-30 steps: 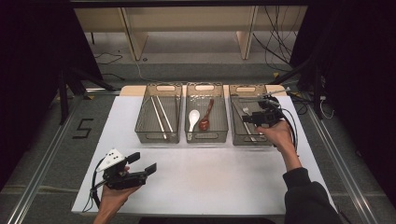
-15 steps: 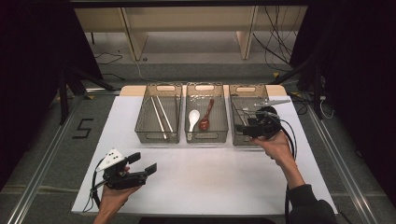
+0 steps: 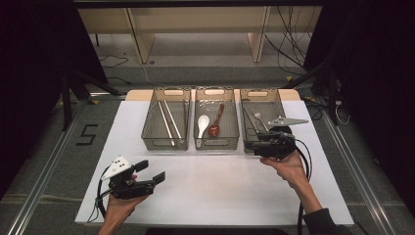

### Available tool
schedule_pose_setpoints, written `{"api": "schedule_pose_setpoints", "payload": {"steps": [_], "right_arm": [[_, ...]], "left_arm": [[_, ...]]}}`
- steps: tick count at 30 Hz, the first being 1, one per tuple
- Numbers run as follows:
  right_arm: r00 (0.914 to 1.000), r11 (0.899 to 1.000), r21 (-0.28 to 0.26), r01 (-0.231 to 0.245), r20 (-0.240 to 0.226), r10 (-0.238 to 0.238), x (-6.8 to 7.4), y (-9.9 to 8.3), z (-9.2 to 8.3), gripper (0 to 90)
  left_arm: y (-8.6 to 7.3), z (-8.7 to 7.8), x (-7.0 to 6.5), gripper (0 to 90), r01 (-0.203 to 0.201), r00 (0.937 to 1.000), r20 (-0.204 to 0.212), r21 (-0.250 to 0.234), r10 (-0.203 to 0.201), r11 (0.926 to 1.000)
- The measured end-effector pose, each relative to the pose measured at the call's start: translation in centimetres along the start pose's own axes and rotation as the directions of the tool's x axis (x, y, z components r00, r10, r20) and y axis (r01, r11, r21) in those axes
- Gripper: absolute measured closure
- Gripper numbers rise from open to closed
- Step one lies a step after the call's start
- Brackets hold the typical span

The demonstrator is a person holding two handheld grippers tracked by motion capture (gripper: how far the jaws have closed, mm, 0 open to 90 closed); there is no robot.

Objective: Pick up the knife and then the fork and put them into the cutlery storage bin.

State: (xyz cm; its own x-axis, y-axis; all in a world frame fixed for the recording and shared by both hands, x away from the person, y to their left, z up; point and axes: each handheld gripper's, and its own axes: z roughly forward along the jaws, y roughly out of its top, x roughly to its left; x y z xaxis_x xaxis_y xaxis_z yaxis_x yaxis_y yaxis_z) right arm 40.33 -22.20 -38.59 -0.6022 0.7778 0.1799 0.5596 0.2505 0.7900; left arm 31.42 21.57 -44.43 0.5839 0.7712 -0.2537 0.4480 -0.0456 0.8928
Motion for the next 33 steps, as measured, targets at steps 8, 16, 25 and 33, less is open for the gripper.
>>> {"api": "schedule_pose_setpoints", "payload": {"steps": [8, 16, 25, 33], "right_arm": [[0.9996, 1.000, -0.028, 0.010, -0.025, -0.010, 0.8, -1.4, -0.4, 32.7], [0.9986, 0.999, -0.046, 0.022, -0.048, -0.025, 1.6, -2.6, -0.6, 30.7], [0.9971, 0.997, -0.072, 0.028, -0.068, -0.033, 2.4, -3.8, -0.9, 28.8], [0.9956, 0.995, -0.095, 0.033, -0.083, -0.042, 3.1, -5.2, -1.0, 28.8]], "left_arm": [[0.0, 0.0, 0.0, 16.1, 0.003, 1.0000, 0.004, -0.002, -0.003, 1.0000], [0.0, 0.0, 0.0, 16.2, 0.002, 1.0000, 0.005, 0.000, -0.002, 1.0000], [0.0, 0.0, 0.0, 16.2, -0.003, 1.0000, 0.009, 0.004, 0.003, 1.0000], [0.0, 0.1, -0.1, 16.2, -0.007, 0.9999, 0.014, 0.002, 0.007, 1.0000]]}}
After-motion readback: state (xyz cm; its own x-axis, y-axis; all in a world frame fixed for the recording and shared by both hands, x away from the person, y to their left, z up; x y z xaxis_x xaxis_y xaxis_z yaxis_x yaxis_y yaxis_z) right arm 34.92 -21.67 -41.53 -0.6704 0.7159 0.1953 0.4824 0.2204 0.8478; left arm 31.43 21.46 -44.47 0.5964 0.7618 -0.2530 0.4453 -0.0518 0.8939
